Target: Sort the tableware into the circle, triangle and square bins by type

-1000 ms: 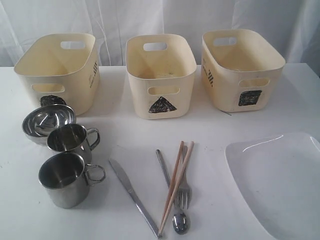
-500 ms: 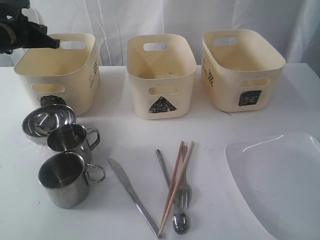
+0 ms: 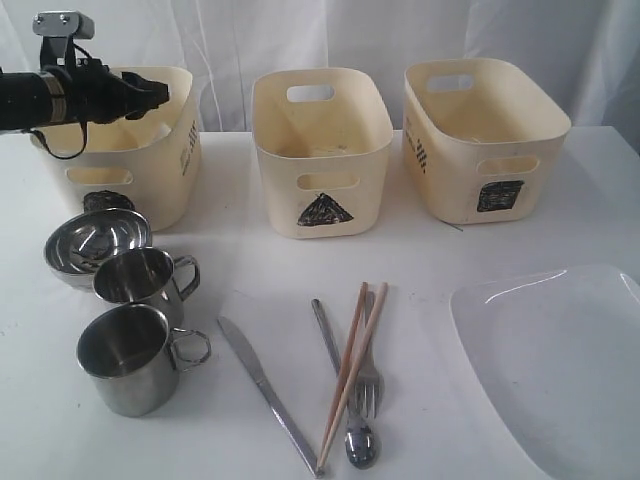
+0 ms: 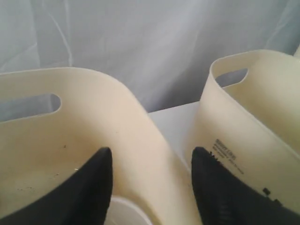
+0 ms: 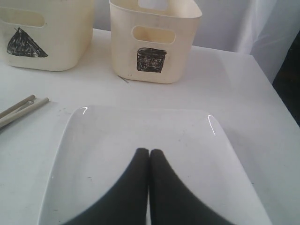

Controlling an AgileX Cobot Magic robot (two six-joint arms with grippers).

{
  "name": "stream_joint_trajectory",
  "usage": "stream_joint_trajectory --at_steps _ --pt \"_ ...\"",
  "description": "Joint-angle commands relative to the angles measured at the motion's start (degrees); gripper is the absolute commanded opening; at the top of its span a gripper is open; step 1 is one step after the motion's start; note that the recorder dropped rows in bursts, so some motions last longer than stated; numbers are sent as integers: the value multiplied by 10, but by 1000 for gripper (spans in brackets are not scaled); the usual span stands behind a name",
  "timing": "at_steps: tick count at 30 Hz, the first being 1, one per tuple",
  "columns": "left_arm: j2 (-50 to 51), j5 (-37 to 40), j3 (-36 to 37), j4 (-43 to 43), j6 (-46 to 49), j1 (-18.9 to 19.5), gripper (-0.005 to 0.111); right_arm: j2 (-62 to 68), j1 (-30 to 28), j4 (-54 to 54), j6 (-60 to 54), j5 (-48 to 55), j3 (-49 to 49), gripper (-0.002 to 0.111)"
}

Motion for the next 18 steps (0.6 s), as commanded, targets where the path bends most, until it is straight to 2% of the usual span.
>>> stream_joint_trajectory --at_steps 1,3,5,6,7,10,11,13,16,18 --pt "-36 -38 -3 14 -75 0 59 -3 -3 -2 -1 -2 0 0" --pt "-70 -31 -3 49 -121 1 57 -3 -3 -2 -1 -2 0 0" --pt "-111 -35 -3 159 -188 4 48 -3 -3 -2 -1 -2 0 0" --pt "-138 -68 5 172 -233 11 39 -3 -3 -2 -1 -2 0 0" --pt "-151 -135 15 172 -254 23 29 -3 -3 -2 -1 -2 0 0" --pt "-158 -250 22 172 -273 39 13 -3 -3 -2 -1 -2 0 0" --pt "-158 -252 25 172 -274 44 4 -3 -3 -2 -1 -2 0 0" --pt "-158 -252 35 172 -270 58 0 -3 -3 -2 -1 -2 0 0" --pt "-160 -89 48 172 -305 77 0 -3 -3 -2 -1 -2 0 0" --pt "-169 56 60 172 -345 88 0 -3 -3 -2 -1 -2 0 0"
